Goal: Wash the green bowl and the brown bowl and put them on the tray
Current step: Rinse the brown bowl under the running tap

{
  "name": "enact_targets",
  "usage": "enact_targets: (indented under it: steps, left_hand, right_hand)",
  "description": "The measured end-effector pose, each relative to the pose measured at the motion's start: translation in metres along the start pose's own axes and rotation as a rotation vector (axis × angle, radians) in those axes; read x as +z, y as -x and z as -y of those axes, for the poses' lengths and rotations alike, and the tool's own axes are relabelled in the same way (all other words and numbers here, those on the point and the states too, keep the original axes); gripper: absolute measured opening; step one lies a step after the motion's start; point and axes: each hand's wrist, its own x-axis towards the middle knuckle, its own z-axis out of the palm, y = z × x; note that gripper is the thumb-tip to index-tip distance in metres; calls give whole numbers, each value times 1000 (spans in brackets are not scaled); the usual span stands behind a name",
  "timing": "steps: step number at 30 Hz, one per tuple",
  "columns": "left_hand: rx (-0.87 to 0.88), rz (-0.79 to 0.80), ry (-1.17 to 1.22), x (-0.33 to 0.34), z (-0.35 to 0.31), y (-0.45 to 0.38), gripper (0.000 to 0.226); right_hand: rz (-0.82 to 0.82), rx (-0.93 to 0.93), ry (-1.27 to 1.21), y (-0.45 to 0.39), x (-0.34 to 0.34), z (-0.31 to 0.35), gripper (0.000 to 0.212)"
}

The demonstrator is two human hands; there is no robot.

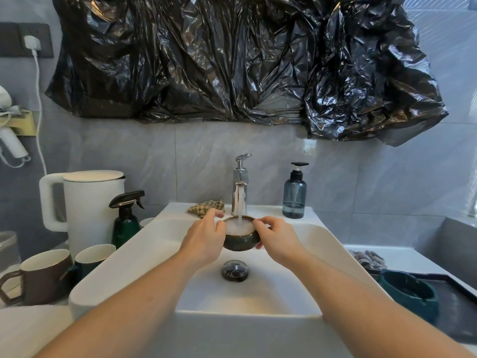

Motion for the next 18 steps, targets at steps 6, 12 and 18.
enact_targets:
  steps: [6, 12, 18]
  left_hand:
    - [69, 44, -107, -13, -13, -26, 34]
    - [87, 51, 6, -8, -8, -45, 26]
    - [49, 19, 162, 2, 12, -47, 26]
  right_hand:
    - [-25, 46, -22, -1, 1, 3, 29]
    - [62, 175, -49, -16, 3, 9, 29]
    - [215, 208, 121, -40, -3, 27, 33]
